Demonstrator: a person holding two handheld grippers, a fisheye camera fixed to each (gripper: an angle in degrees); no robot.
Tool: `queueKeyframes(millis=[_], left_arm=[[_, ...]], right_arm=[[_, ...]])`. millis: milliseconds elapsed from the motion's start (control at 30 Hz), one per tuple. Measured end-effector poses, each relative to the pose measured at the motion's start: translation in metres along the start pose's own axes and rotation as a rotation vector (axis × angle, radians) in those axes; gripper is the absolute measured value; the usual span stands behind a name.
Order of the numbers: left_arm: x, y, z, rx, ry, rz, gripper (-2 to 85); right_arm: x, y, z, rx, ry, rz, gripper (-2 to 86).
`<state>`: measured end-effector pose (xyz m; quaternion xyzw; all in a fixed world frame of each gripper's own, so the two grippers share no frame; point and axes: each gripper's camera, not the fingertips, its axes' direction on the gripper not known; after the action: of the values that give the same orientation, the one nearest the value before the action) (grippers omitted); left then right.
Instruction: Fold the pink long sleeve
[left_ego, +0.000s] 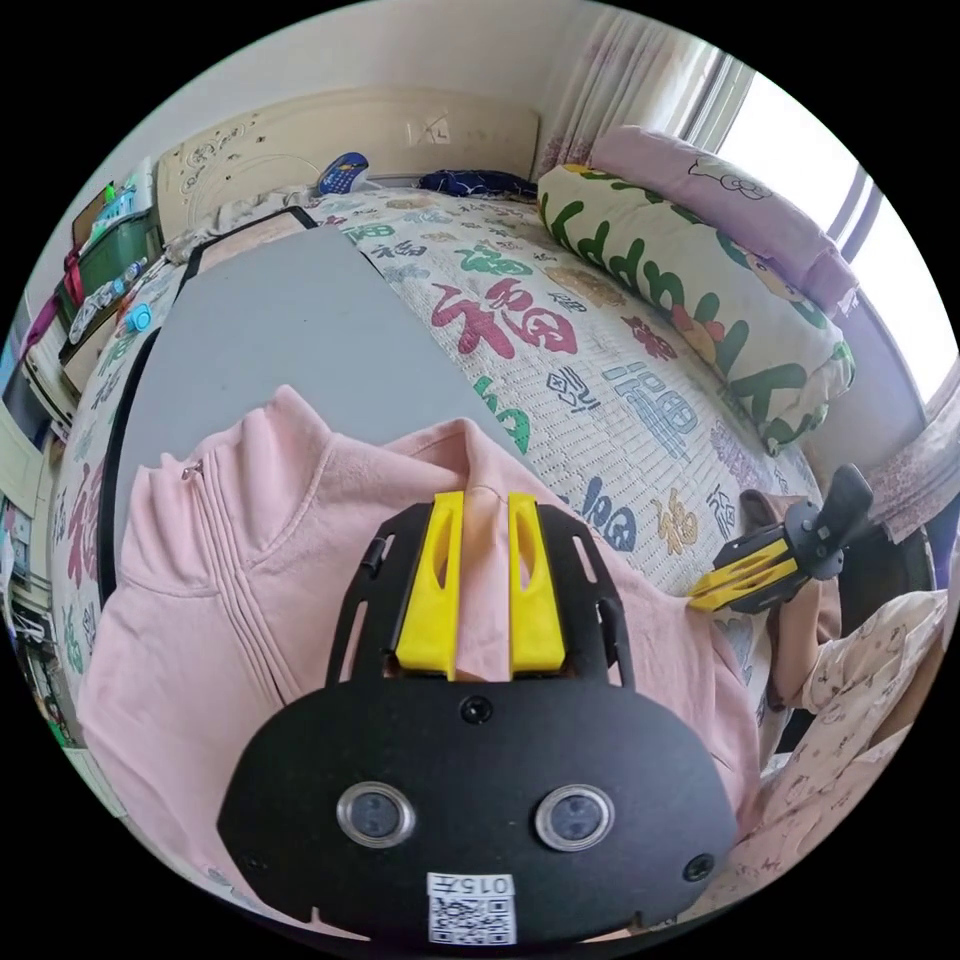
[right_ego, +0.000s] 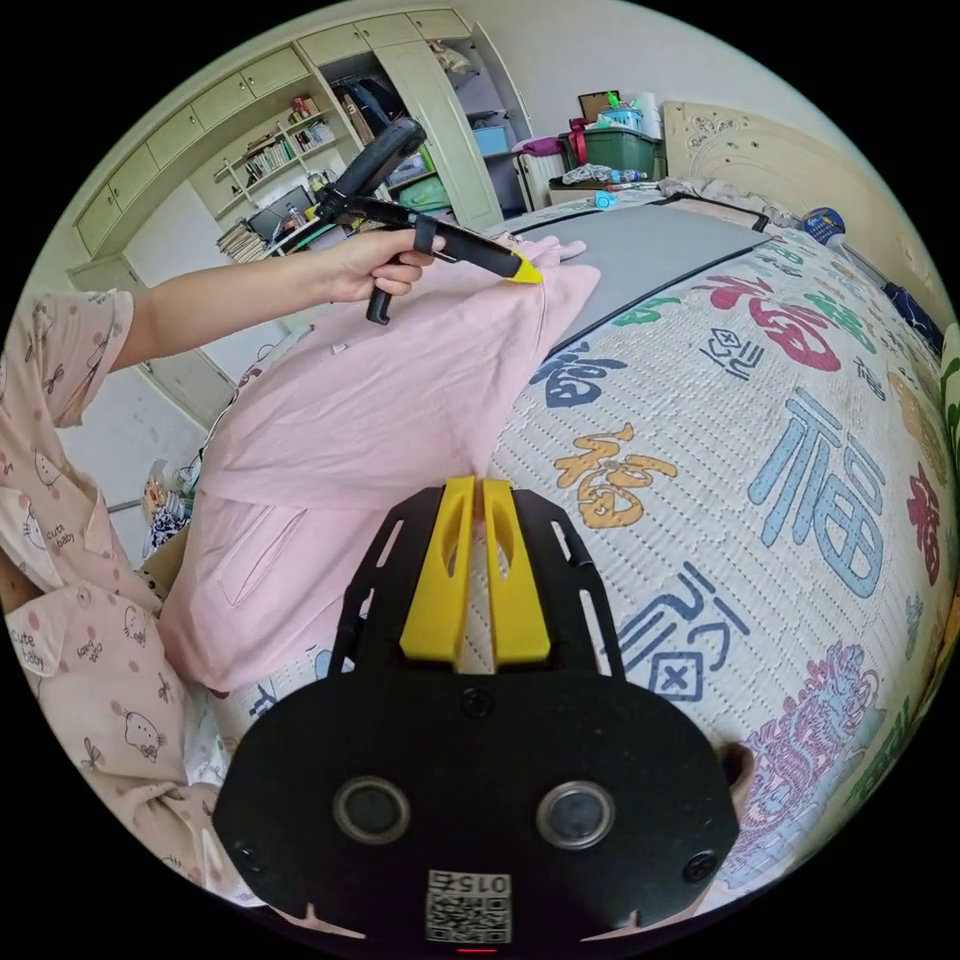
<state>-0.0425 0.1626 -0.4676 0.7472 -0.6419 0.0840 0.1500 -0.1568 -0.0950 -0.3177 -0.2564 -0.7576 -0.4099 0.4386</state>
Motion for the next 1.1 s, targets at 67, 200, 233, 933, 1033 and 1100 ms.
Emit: queueKeyframes(millis=[67,200,233,933,1033,1100], left_arm=[[0.015,0.008,-0.031,0.045,-0.001,0.010,7.4],[0.025,0.034,-0.071,0.065,0.034,-0.014,7.6],[0.028,0.044,-0.080,0.057,0.032,-0.031,7.8],[0.158,0.306,-0.150,-0.223,-0.206,-0.489,12.2],[0.184,0.313,-0.135,-0.262,-0.269,-0.455,11.8],[0.199,0.314,-0.122,-0.280,-0.295,-0.428,11.3]], right_arm=[[0.004,0.001,0.000,-0.005,0.002,0.002,-0.3],[0.012,0.004,-0.005,0.000,-0.007,0.006,-0.2],[0.013,0.005,-0.006,-0.001,-0.006,0.006,-0.2],[0.034,0.023,-0.008,-0.016,-0.010,0.032,-0.7],[0.035,0.026,-0.008,-0.014,-0.016,0.034,-0.7],[0.036,0.029,-0.008,-0.011,-0.023,0.037,-0.7]])
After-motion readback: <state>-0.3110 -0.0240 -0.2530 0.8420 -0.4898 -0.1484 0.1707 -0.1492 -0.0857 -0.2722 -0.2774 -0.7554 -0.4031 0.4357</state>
